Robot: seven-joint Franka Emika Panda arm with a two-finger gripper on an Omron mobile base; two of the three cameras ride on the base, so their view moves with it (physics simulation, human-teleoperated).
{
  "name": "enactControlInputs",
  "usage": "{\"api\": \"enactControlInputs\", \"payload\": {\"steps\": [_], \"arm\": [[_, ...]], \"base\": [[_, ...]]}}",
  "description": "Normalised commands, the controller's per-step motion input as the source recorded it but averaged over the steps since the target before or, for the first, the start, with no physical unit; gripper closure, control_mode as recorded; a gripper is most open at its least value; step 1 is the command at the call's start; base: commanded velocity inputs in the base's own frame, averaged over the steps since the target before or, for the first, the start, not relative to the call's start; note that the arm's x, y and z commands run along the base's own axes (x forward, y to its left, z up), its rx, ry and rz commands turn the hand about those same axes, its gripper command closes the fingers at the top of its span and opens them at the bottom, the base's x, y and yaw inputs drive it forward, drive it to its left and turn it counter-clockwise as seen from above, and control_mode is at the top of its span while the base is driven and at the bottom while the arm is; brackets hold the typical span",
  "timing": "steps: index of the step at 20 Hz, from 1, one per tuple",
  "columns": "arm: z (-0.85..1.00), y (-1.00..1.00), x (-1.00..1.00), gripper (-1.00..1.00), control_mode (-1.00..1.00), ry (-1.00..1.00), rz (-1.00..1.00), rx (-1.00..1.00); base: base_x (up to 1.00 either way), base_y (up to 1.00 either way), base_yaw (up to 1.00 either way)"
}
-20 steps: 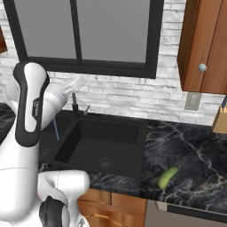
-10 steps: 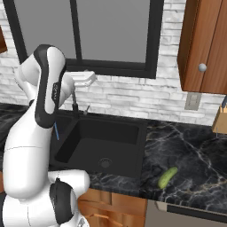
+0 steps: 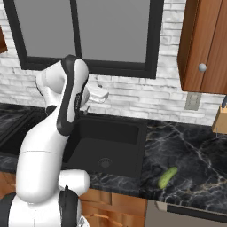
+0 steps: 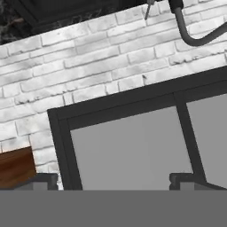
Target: Turn on the sink faucet. Then move the cucumber from the counter to the sink. Turn off the sink. Move the vegetable from the sink to the pot next to the stove. Finally move the pot to the rear left burner.
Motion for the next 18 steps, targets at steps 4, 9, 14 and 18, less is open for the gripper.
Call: {"api": "enactControlInputs", "payload": {"steps": [4, 9, 14, 18], "arm": [[0.58, -0.06, -0.61, -1.0, -1.0, 0.36, -0.16, 0.41], [0.65, 0.08, -0.59, -1.0, -1.0, 0.3, -0.2, 0.38], [0.51, 0.11, -0.49, -1.0, -1.0, 0.3, -0.18, 0.39], [0.43, 0.11, -0.44, -1.0, -1.0, 0.28, -0.17, 0.42]], "base": [[0.0, 0.0, 0.0], [0.0, 0.0, 0.0], [0.0, 0.0, 0.0], [0.0, 0.0, 0.0]]}}
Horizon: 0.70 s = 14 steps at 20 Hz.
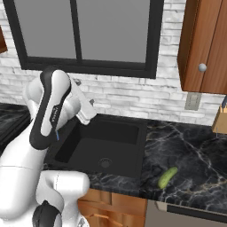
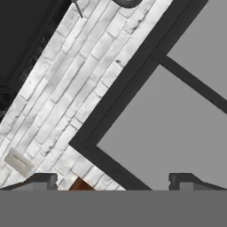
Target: Turn on the sink faucet. Then move the cucumber from the counter to the sink. Turn off the sink. Move the vegetable from the sink to the pot next to the stove. Finally move the pot to the rear left burner.
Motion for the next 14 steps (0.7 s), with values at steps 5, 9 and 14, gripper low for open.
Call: {"api": "enactControlInputs", "payload": {"steps": [5, 9, 14], "arm": [[0.53, 0.15, -0.53, -1.0, -1.0, 0.24, -0.14, 0.43], [0.59, 0.17, -0.57, -1.0, -1.0, 0.22, -0.11, 0.42], [0.29, 0.12, -0.5, -1.0, -1.0, 0.15, -0.08, 0.45]], "base": [[0.0, 0.0, 0.0], [0.0, 0.0, 0.0], [0.0, 0.0, 0.0]]}}
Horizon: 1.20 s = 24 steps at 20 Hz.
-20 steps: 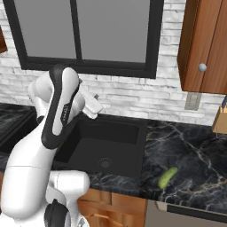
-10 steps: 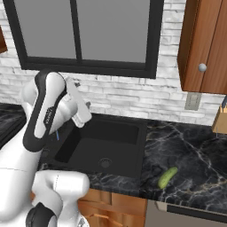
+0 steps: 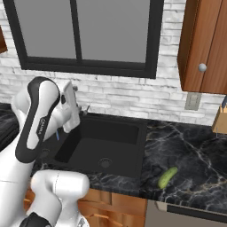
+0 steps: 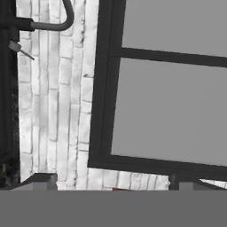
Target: Turn on the sink faucet. Then move the cucumber from the counter to the sink. Turn off the sink. Move the vegetable from the sink to the pot next to the stove. Finally move the pot to the rear left burner.
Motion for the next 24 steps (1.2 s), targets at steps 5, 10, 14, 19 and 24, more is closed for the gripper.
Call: {"api": "enactControlInputs", "payload": {"steps": [5, 10, 14, 19, 24], "arm": [[-0.15, 0.01, -0.54, -1.0, -1.0, 0.0, 0.0, 0.55], [0.08, 0.1, -0.28, -1.0, -1.0, 0.01, 0.0, 0.64], [0.33, 0.2, -0.23, -1.0, -1.0, 0.08, 0.0, 0.63], [0.47, 0.2, -0.3, -1.0, -1.0, 0.13, 0.0, 0.6], [0.51, 0.19, -0.35, -1.0, -1.0, 0.17, 0.0, 0.57]], "base": [[0.0, 0.0, 0.0], [0.0, 0.0, 0.0], [0.0, 0.0, 0.0], [0.0, 0.0, 0.0], [0.0, 0.0, 0.0]]}}
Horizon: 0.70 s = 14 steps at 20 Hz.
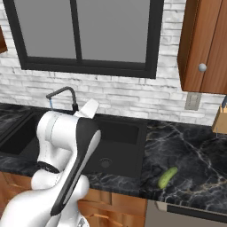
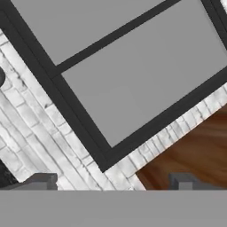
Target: Turn on the sink faucet. Then move the cucumber from the counter to the sink. Turn off the sink. Move the vegetable from the sink to the pot next to the stove. Finally move the pot to the rear left burner.
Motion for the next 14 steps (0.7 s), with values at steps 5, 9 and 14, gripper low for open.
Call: {"api": "enactControlInputs", "payload": {"steps": [5, 9, 14], "arm": [[0.53, 0.23, -0.38, -1.0, -1.0, 0.24, 0.0, 0.55], [0.56, 0.28, -0.4, -1.0, -1.0, 0.27, 0.0, 0.53], [0.65, 0.23, -0.39, -1.0, -1.0, 0.34, 0.0, 0.51]], "base": [[0.0, 0.0, 0.0], [0.0, 0.0, 0.0], [0.0, 0.0, 0.0]]}}
